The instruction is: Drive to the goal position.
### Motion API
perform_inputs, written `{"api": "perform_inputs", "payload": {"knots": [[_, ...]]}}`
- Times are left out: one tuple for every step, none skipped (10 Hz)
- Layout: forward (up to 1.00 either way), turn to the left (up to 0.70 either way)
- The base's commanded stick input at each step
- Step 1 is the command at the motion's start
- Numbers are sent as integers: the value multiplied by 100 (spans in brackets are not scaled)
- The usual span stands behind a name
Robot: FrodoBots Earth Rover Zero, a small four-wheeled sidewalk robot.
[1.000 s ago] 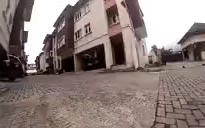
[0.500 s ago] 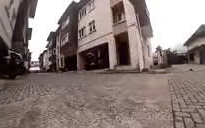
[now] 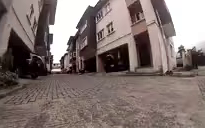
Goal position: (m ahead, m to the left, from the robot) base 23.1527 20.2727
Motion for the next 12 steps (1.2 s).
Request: {"api": "perform_inputs", "payload": {"knots": [[70, 0], [70, 0], [70, 0], [70, 0], [70, 0], [70, 0], [70, 0], [70, 0], [70, 0], [70, 0], [70, 0], [70, 0]]}}
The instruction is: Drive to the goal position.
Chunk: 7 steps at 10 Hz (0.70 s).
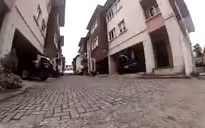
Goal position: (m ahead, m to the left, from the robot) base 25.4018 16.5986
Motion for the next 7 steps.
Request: {"api": "perform_inputs", "payload": {"knots": [[70, 0], [70, 0], [70, 0], [70, 0], [70, 0], [70, 0], [70, 0]]}}
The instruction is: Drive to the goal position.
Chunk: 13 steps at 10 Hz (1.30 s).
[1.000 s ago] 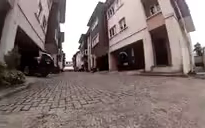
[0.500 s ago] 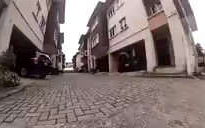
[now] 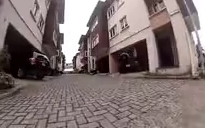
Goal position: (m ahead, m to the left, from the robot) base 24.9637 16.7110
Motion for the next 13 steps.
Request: {"api": "perform_inputs", "payload": {"knots": [[70, 0], [70, 0], [70, 10], [70, 31], [70, 0], [70, 0], [70, 0], [70, 0], [70, 0], [70, 0], [70, 0], [70, 0], [70, 0]]}}
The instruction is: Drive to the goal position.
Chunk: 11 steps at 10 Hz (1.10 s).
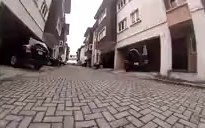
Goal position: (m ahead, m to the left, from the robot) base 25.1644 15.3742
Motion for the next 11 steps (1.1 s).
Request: {"api": "perform_inputs", "payload": {"knots": [[70, 0], [70, 0], [70, 0], [70, 0], [70, 0], [70, 0], [70, 0], [70, 0], [70, 0], [70, 0], [70, 0]]}}
